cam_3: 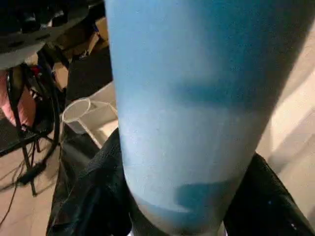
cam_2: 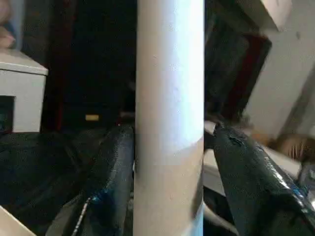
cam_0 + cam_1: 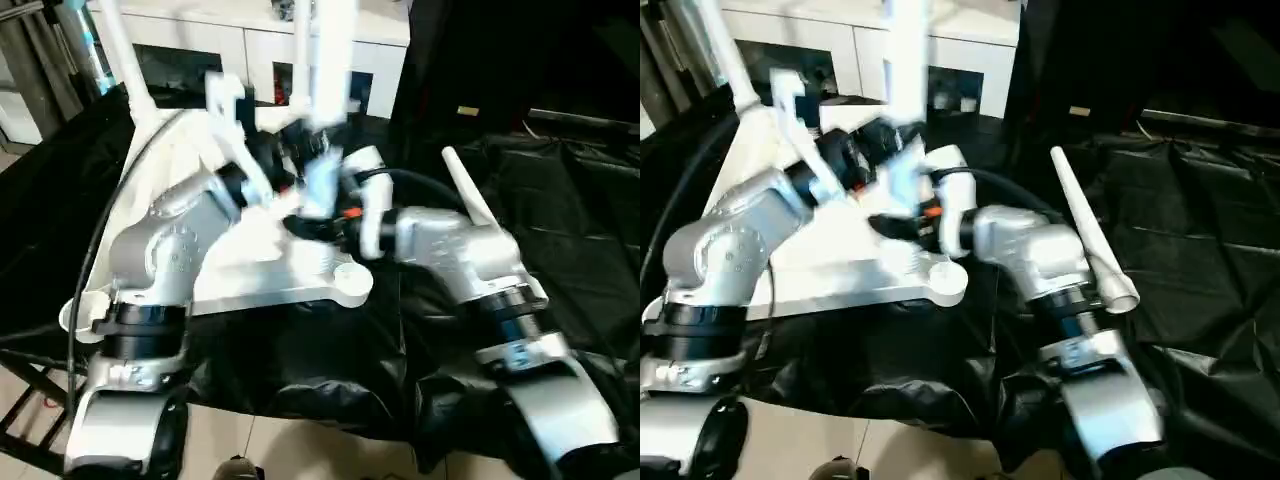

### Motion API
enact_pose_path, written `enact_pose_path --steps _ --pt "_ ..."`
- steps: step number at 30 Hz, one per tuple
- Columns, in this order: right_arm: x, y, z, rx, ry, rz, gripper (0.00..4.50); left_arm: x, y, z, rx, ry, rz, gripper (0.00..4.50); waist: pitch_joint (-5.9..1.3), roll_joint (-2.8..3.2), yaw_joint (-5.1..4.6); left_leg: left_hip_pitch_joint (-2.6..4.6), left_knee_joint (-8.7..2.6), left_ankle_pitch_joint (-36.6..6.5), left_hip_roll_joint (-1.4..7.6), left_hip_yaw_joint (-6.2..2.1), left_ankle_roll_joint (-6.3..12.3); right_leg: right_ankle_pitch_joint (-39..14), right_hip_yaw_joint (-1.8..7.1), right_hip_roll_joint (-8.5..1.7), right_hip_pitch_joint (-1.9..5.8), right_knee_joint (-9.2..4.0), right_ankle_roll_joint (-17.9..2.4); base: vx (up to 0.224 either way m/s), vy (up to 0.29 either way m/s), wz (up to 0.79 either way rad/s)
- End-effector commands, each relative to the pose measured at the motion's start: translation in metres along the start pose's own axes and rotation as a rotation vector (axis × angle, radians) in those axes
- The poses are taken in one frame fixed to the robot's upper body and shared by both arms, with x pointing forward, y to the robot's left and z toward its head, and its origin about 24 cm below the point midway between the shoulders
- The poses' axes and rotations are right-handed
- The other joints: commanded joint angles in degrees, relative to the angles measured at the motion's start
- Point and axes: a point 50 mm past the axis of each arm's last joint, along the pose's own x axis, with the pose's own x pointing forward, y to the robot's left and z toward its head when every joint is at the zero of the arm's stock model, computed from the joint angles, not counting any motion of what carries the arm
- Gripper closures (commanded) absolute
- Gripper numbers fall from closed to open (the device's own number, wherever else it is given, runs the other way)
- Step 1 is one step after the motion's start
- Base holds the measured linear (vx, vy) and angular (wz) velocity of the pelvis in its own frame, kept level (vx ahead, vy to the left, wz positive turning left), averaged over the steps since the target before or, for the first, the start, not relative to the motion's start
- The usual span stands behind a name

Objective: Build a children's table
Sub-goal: Pick table leg

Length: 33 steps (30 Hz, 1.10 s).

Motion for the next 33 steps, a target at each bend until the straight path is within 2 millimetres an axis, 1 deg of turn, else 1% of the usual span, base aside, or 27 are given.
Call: enact_pose_path --steps 1,5,7,8,10,11,12,13,14,15,16,17,19,20,21,22,23,24,25,26,27,28,29,30,31,32,33 --pt "0.000 0.005 0.006 -0.041 0.004 0.017 2.59 0.008 -0.012 0.001 0.026 0.020 -0.075 1.43 -4.81 0.43 -0.13 0.89 -4.15 -9.0 0.75 0.15 -2.07 -10.6 2.99 -3.43 3.83 -3.89 -8.6 0.000 0.000 0.00" --pt "-0.002 0.002 0.006 -0.052 0.015 0.002 2.59 0.008 -0.009 0.009 0.062 -0.045 -0.040 1.08 -4.82 0.23 -0.12 0.86 -4.13 -8.8 0.81 0.12 -2.00 -11.3 3.00 -3.48 3.85 -3.96 -8.6 0.000 0.000 0.00" --pt "-0.003 0.000 0.006 -0.051 0.008 -0.017 2.59 0.006 -0.009 0.017 0.031 -0.139 -0.035 1.04 -4.83 0.14 -0.11 0.79 -4.06 -8.4 0.81 0.17 -1.98 -10.9 3.01 -3.50 3.89 -3.92 -8.9 0.000 0.000 0.00" --pt "-0.005 -0.002 0.006 -0.045 -0.011 -0.043 2.59 0.003 -0.009 0.027 -0.020 -0.240 -0.032 1.03 -4.84 -0.06 -0.10 0.78 -4.07 -8.4 0.84 0.20 -1.93 -10.9 3.00 -3.52 3.90 -3.92 -9.0 0.000 0.000 0.00" --pt "-0.006 -0.005 0.007 -0.035 -0.044 -0.079 2.59 0.000 -0.008 0.035 -0.071 -0.335 -0.029 1.03 -4.89 -0.24 0.01 0.72 -3.97 -8.3 0.77 0.24 -1.88 -11.2 2.99 -3.65 3.95 -3.91 -9.4 0.000 0.000 0.00" --pt "-0.006 -0.009 0.008 -0.018 -0.084 -0.115 2.59 -0.004 -0.006 0.040 -0.119 -0.409 -0.020 1.03 -4.87 -0.19 0.06 0.66 -3.94 -8.1 0.71 0.28 -1.97 -11.5 2.98 -3.68 3.86 -3.92 -9.6 0.000 0.000 0.00" --pt "-0.007 -0.010 0.008 -0.002 -0.115 -0.139 2.59 -0.008 -0.004 0.042 -0.151 -0.450 -0.009 1.03 -4.92 0.13 0.02 0.72 -3.93 -8.3 0.81 0.21 -2.17 -10.9 2.97 -3.59 3.76 -3.76 -9.9 0.000 0.000 0.00" --pt "-0.007 -0.011 0.008 0.009 -0.145 -0.156 2.59 -0.011 -0.004 0.041 -0.168 -0.464 -0.019 1.03 -4.84 0.71 -0.01 0.83 -3.96 -8.8 0.79 0.19 -2.22 -11.1 2.97 -3.52 3.59 -3.82 -9.9 0.000 0.000 0.00" --pt "-0.007 -0.011 0.008 0.009 -0.145 -0.156 2.59 -0.011 -0.004 0.041 -0.168 -0.464 -0.019 1.03 -4.86 0.47 -0.14 0.82 -3.99 -9.0 0.77 0.24 -2.18 -11.1 2.95 -3.46 3.61 -3.94 -9.7 0.000 0.000 0.00" --pt "-0.007 -0.012 0.008 0.021 -0.187 -0.183 2.59 -0.016 -0.006 0.039 -0.186 -0.479 -0.043 1.03 -4.91 0.91 -0.19 0.96 -4.01 -9.4 0.71 0.20 -2.25 -10.9 2.91 -3.28 3.63 -3.90 -9.4 0.000 0.000 0.00" --pt "-0.009 -0.013 0.007 0.030 -0.215 -0.215 2.59 -0.019 -0.008 0.035 -0.176 -0.462 -0.057 1.03 -4.88 0.69 -0.27 0.90 -4.04 -9.3 0.76 0.21 -2.26 -10.6 2.93 -3.31 3.64 -3.92 -9.4 0.000 0.000 0.00" --pt "-0.010 -0.014 0.006 0.036 -0.233 -0.236 2.59 -0.021 -0.009 0.032 -0.169 -0.449 -0.064 1.03 -4.93 0.96 -0.43 0.93 -4.12 -9.5 0.77 0.19 -2.28 -10.4 2.90 -3.22 3.65 -3.97 -9.3 0.000 0.000 0.00" --pt "-0.013 -0.018 0.006 0.045 -0.269 -0.294 2.59 -0.024 -0.008 0.018 -0.084 -0.320 -0.038 1.03 -4.87 0.94 -0.59 1.14 -4.29 -9.9 0.78 0.17 -2.15 -11.2 2.87 -3.02 3.50 -4.08 -8.4 0.000 0.000 0.00" --pt "-0.017 -0.021 0.005 0.026 -0.282 -0.338 2.59 -0.026 -0.003 0.004 0.044 -0.178 0.006 1.03 -4.86 0.96 -0.72 1.24 -4.29 -10.3 0.72 0.23 -2.20 -11.8 2.87 -2.85 3.45 -4.09 -8.0 0.000 0.000 0.00" --pt "-0.021 -0.024 0.001 -0.024 -0.276 -0.396 2.59 -0.032 0.005 -0.021 0.233 0.039 0.035 1.03 -4.71 1.02 -0.69 1.33 -4.68 -11.4 0.82 -0.13 -2.06 -15.2 2.87 -2.93 3.33 -4.68 -4.8 0.000 0.000 0.00" --pt "-0.021 -0.024 0.001 -0.024 -0.276 -0.396 2.59 -0.032 0.005 -0.021 0.233 0.039 0.035 1.03 -4.71 1.02 -0.69 1.33 -4.68 -11.4 0.82 -0.13 -2.06 -15.2 2.87 -2.93 3.33 -4.68 -4.8 0.000 0.000 0.00" --pt "-0.024 -0.026 -0.004 -0.061 -0.248 -0.411 2.59 -0.038 0.009 -0.037 0.323 0.159 0.031 1.03 -4.61 1.03 -0.73 1.42 -4.78 -11.9 0.69 -0.16 -2.40 -16.7 2.92 -2.91 3.25 -5.07 -3.2 0.000 0.000 0.00" --pt "-0.028 -0.026 -0.015 -0.097 -0.198 -0.412 2.59 -0.048 0.010 -0.061 0.374 0.300 -0.040 1.03 -4.63 0.97 -0.67 1.46 -4.82 -11.9 0.69 -0.14 -2.95 -17.0 3.03 -3.02 3.33 -4.93 -2.6 0.000 0.000 0.00" --pt "-0.028 -0.026 -0.015 -0.097 -0.198 -0.412 2.60 -0.048 0.010 -0.061 0.374 0.300 -0.040 1.03 -4.62 1.07 -0.74 1.40 -4.87 -11.9 0.77 -0.08 -3.43 -16.7 3.12 -3.12 3.36 -4.72 -3.0 0.000 0.000 0.00" --pt "-0.032 -0.027 -0.021 -0.055 -0.205 -0.418 2.60 -0.052 0.006 -0.071 0.315 0.329 -0.096 1.03 -4.71 0.99 -0.88 1.33 -4.79 -11.6 0.73 0.00 -3.59 -15.8 3.19 -3.17 3.42 -4.54 -3.7 0.000 0.000 0.00" --pt "-0.032 -0.027 -0.021 -0.055 -0.205 -0.418 2.60 -0.052 0.006 -0.071 0.315 0.329 -0.096 1.03 -4.82 1.16 -0.85 1.40 -4.74 -11.1 0.83 0.05 -3.63 -13.5 3.26 -3.27 3.34 -4.26 -5.7 0.000 0.000 0.00" --pt "-0.035 -0.027 -0.028 -0.023 -0.201 -0.412 2.60 -0.054 0.005 -0.079 0.279 0.358 -0.135 1.03 -4.94 1.72 -0.95 1.40 -4.68 -11.2 0.81 -0.03 -3.72 -11.2 3.20 -3.13 3.38 -3.92 -7.5 0.000 0.000 0.00" --pt "-0.035 -0.027 -0.028 -0.023 -0.201 -0.412 2.60 -0.054 0.005 -0.079 0.279 0.358 -0.135 1.20 -4.88 1.46 -1.04 1.39 -4.68 -11.4 0.79 0.07 -3.52 -10.5 3.19 -3.06 3.33 -4.06 -8.0 0.000 0.000 0.00" --pt "-0.035 -0.026 -0.030 -0.026 -0.191 -0.408 2.60 -0.055 0.006 -0.083 0.282 0.383 -0.154 1.30 -4.77 1.25 -1.07 1.27 -4.73 -12.1 0.70 0.06 -3.23 -10.7 3.14 -3.16 3.54 -4.08 -8.7 0.000 0.000 0.00" --pt "-0.035 -0.025 -0.032 -0.035 -0.173 -0.400 2.60 -0.057 0.007 -0.088 0.286 0.417 -0.174 1.37 -4.75 1.92 -1.07 1.30 -4.64 -12.6 0.63 0.01 -3.25 -11.2 3.15 -3.20 3.52 -4.05 -8.9 0.000 0.000 0.00" --pt "-0.035 -0.022 -0.035 -0.061 -0.151 -0.383 2.60 -0.059 0.012 -0.095 0.315 0.473 -0.196 1.37 -4.59 1.91 -1.20 1.31 -4.70 -13.5 0.45 -0.01 -2.83 -12.9 3.10 -3.07 3.52 -4.56 -8.2 0.000 0.000 0.00" --pt "-0.035 -0.020 -0.036 -0.078 -0.140 -0.372 2.60 -0.061 0.019 -0.100 0.339 0.518 -0.203 1.37 -4.53 1.71 -1.36 1.34 -4.73 -14.2 0.37 0.01 -2.67 -14.3 3.12 -3.01 3.56 -4.86 -7.3 0.000 0.000 0.00"
